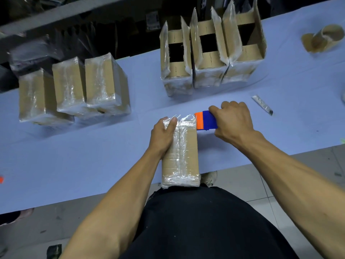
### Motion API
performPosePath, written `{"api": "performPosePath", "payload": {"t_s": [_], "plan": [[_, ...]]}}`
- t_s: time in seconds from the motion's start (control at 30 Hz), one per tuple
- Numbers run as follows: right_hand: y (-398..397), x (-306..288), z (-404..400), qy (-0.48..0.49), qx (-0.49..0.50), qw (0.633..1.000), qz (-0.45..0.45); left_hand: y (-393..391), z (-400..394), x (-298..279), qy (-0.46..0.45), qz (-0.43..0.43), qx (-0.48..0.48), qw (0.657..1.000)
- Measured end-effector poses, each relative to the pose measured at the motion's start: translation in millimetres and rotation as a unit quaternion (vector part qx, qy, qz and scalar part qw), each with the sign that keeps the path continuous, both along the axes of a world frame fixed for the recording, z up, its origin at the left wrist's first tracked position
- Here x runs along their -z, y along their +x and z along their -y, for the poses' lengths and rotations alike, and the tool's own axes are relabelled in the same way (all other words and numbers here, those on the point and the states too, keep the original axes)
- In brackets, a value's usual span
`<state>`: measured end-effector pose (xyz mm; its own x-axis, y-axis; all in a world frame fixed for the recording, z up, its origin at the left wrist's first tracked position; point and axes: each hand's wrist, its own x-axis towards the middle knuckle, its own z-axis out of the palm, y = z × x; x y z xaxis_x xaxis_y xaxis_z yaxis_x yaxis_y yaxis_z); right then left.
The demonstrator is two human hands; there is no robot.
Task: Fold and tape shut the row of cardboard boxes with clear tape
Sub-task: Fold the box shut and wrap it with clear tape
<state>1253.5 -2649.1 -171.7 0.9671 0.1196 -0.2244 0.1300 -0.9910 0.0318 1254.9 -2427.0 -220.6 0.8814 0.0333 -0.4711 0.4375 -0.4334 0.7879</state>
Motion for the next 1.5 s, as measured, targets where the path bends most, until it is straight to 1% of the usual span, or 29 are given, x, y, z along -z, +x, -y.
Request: {"api": "performPosePath", "payload": {"t_s": [0.13,0.27,0.3,0.37,0.43,0.5,0.57,0.63,0.67,0.7,0.73,0.77,0.8,0.83,0.93,1.0,1.07,1.13,1.2,1.27,1.33,1.4,1.5], "plan": [[-1.2,7.4,-32.2,-0.052,0.017,0.998,-0.033,-1.0,-0.7,-3.0,-0.012,0.002,0.0,1.0],[-12.6,24.2,-12.7,-0.05,0.093,0.994,-0.024,0.9,-4.8,-1.0,-0.019,-0.017,0.001,1.0],[-13.7,28.9,-13.2,-0.036,0.112,0.993,-0.031,1.5,-5.3,-1.0,-0.024,-0.033,0.004,0.999],[-14.5,38.3,-25.7,0.021,0.137,0.988,-0.066,2.2,-6.8,-0.8,-0.025,-0.067,0.013,0.997],[-13.9,50.2,-41.5,0.08,0.146,0.981,-0.098,2.1,-9.6,-0.2,-0.039,-0.078,0.012,0.996],[-13.8,59.4,-51.3,0.127,0.127,0.977,-0.117,0.5,-11.1,1.4,-0.068,-0.073,-0.014,0.995],[-16.0,62.8,-57.1,0.204,0.129,0.967,-0.087,-3.0,-12.3,2.4,-0.071,-0.035,-0.061,0.995],[-18.2,59.1,-59.3,0.309,0.194,0.931,-0.009,-6.5,-14.1,3.6,-0.053,0.018,-0.106,0.993],[-19.4,55.4,-59.9,0.352,0.237,0.905,0.036,-8.2,-15.5,4.3,-0.055,0.036,-0.128,0.99],[-21.0,50.5,-60.8,0.396,0.278,0.873,0.062,-9.5,-16.7,4.3,-0.069,0.043,-0.145,0.986],[-22.5,44.8,-63.7,0.451,0.307,0.836,0.063,-10.7,-17.4,4.6,-0.086,0.041,-0.157,0.983],[-24.5,39.5,-68.5,0.51,0.323,0.796,0.044,-11.5,-17.9,4.4,-0.098,0.038,-0.159,0.982],[-25.8,36.8,-73.8,0.549,0.33,0.767,0.023,-11.2,-17.9,4.2,-0.102,0.033,-0.154,0.982],[-26.7,35.9,-79.7,0.568,0.33,0.754,0.007,-10.3,-18.0,3.9,-0.108,0.023,-0.145,0.983],[-25.7,35.4,-96.1,0.586,0.322,0.744,0.006,-7.5,-20.7,-0.1,-0.133,-0.015,-0.127,0.983],[-21.9,34.2,-103.9,0.588,0.314,0.745,0.008,-6.8,-26.2,-2.2,-0.134,-0.012,-0.127,0.983],[-19.3,27.7,-113.6,0.58,0.308,0.754,0.016,-6.6,-34.5,-5.7,-0.113,0.026,-0.115,0.987],[-14.2,18.2,-122.1,0.575,0.308,0.756,0.061,-2.0,-41.9,-17.0,-0.104,0.081,-0.098,0.986],[-5.6,2.2,-130.3,0.583,0.299,0.746,0.117,7.9,-48.3,-33.0,-0.126,0.126,-0.098,0.979],[4.4,-12.5,-137.6,0.605,0.287,0.726,0.157,18.2,-53.8,-49.7,-0.163,0.167,-0.106,0.967],[10.4,-20.6,-144.2,0.622,0.278,0.707,0.19,23.8,-59.1,-61.0,-0.173,0.193,-0.093,0.961],[9.6,-20.8,-151.8,0.615,0.272,0.71,0.207,24.3,-63.3,-62.4,-0.148,0.211,-0.074,0.964],[5.1,-18.2,-160.2,0.597,0.282,0.718,0.22,17.7,-63.1,-57.3,-0.125,0.231,-0.099,0.96]]}}
